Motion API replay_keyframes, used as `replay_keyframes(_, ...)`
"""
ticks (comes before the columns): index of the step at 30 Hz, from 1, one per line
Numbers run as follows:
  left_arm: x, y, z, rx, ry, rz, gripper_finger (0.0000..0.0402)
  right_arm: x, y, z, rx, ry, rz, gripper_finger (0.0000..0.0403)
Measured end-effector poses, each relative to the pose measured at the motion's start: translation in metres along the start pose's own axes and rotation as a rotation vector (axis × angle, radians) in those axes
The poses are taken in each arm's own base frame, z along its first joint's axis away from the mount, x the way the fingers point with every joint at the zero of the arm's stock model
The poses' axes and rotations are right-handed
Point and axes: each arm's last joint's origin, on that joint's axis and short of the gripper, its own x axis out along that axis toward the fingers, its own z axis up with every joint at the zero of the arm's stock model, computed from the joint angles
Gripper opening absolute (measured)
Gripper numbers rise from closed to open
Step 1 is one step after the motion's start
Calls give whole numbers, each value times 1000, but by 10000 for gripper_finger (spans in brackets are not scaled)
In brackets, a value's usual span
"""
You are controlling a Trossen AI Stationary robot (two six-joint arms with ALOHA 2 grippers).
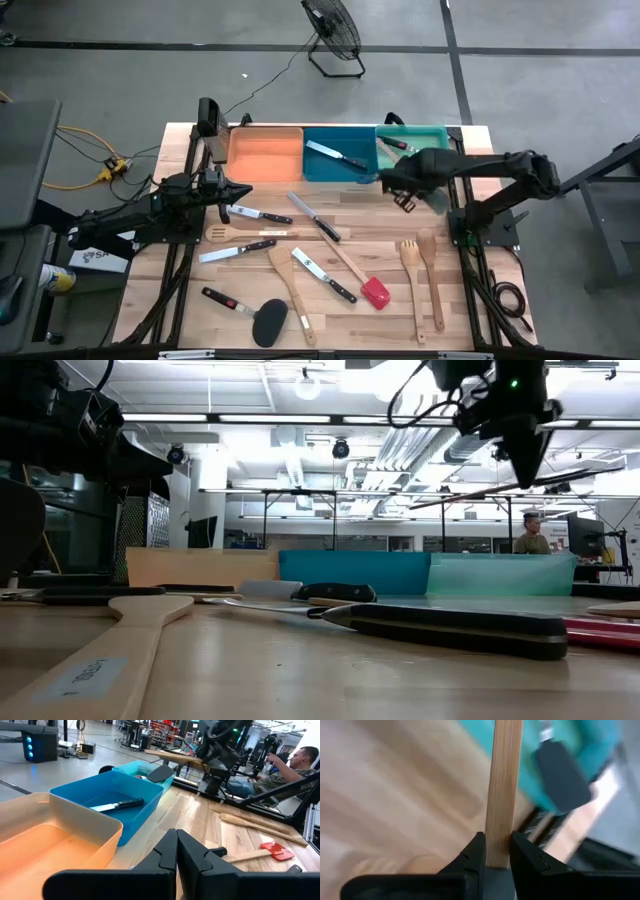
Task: Pick & Place Kitchen Items
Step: Put the gray spatula into the green bin
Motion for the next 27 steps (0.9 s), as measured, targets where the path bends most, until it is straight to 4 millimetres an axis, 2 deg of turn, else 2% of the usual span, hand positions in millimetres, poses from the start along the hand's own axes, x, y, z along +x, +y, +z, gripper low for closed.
replay_keyframes(6,0,0,0,0,0,0,0,17,-26,23,-33,3,-132,54)
replay_keyframes(14,0,0,0,0,0,0,0,44,-50,45,-96,123,-205,54)
replay_keyframes(19,0,0,0,0,0,0,0,67,-56,62,-186,197,-264,54)
replay_keyframes(27,0,0,0,0,0,0,0,96,-54,81,-352,268,-313,54)
